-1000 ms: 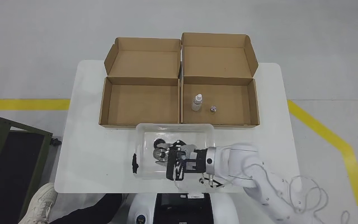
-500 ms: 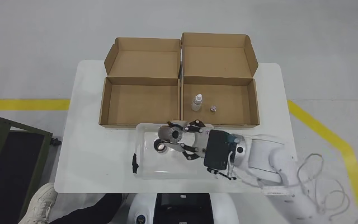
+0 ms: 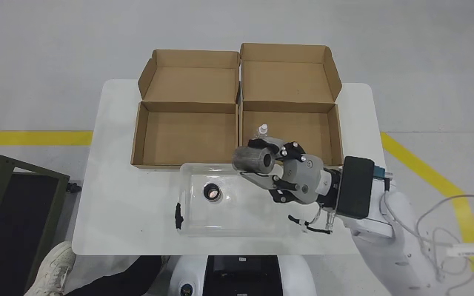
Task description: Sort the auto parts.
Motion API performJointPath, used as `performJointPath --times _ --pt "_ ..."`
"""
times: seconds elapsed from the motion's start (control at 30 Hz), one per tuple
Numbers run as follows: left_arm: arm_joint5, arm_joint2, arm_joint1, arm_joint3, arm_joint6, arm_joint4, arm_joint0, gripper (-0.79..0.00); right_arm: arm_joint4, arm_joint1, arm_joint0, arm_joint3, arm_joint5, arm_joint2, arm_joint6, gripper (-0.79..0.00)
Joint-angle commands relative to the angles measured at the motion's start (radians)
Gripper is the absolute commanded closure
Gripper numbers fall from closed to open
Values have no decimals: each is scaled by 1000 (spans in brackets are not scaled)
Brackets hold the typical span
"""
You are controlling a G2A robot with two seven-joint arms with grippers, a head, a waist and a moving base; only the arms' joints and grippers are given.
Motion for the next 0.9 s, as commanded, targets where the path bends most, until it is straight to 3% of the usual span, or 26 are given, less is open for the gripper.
performJointPath --times 0.0,0.57,0.87 --pt "0 0 0 0 0 0 0 -785 3 0 -1 -2 1 2 5 0" --pt "0 0 0 0 0 0 0 -785 3 0 -1 -2 1 2 5 0" --pt "0 0 0 0 0 0 0 -785 40 -12 80 46 72 -73 134 0"
